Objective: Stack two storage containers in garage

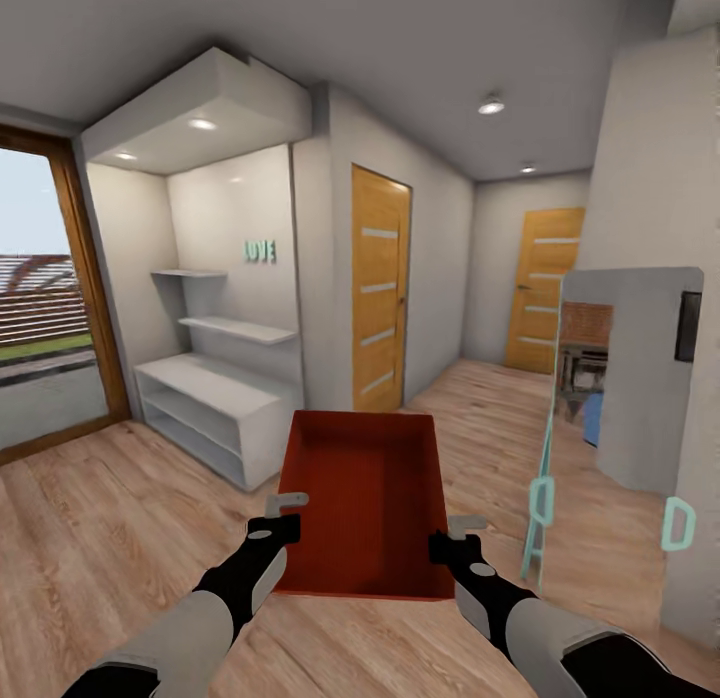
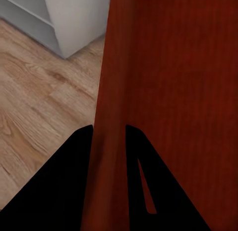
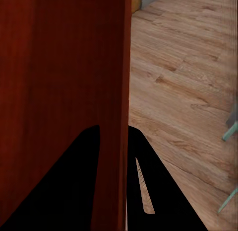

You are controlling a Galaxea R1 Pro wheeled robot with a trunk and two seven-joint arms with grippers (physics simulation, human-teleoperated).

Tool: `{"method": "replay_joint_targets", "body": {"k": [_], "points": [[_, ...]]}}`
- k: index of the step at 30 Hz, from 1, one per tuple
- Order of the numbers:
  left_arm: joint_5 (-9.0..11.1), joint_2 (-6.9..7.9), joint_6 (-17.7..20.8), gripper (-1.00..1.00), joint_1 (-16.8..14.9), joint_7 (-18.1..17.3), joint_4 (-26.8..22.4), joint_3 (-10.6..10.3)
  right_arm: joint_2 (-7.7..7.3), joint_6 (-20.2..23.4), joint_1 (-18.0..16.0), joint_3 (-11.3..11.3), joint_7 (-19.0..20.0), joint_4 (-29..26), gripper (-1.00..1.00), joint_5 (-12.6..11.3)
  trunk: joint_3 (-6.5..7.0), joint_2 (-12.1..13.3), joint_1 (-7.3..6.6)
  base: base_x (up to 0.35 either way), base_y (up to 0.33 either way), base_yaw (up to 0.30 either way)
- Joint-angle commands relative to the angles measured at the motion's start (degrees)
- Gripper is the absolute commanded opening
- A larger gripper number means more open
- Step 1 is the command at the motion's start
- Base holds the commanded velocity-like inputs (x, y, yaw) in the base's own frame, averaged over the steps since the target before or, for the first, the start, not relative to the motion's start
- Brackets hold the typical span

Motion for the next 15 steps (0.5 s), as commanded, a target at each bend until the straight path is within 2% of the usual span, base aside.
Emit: {"method": "replay_joint_targets", "body": {"k": [1,15], "points": [[-0.1,2.85,0.4,-1.00,-0.1,0.6,-0.7,3.8,-0.41,-0.1,0.0,-1.7,-0.3,0.1,-1.00,-0.3,-0.09,-0.1,0.04,0.309,0.192,-0.286],[-0.1,2.85,0.4,-1.00,-0.1,0.6,-0.9,3.8,-0.41,-0.1,-0.1,-1.7,-0.2,0.1,-1.00,-0.3,-0.09,-0.1,0.04,0.309,0.193,-0.286]]}}
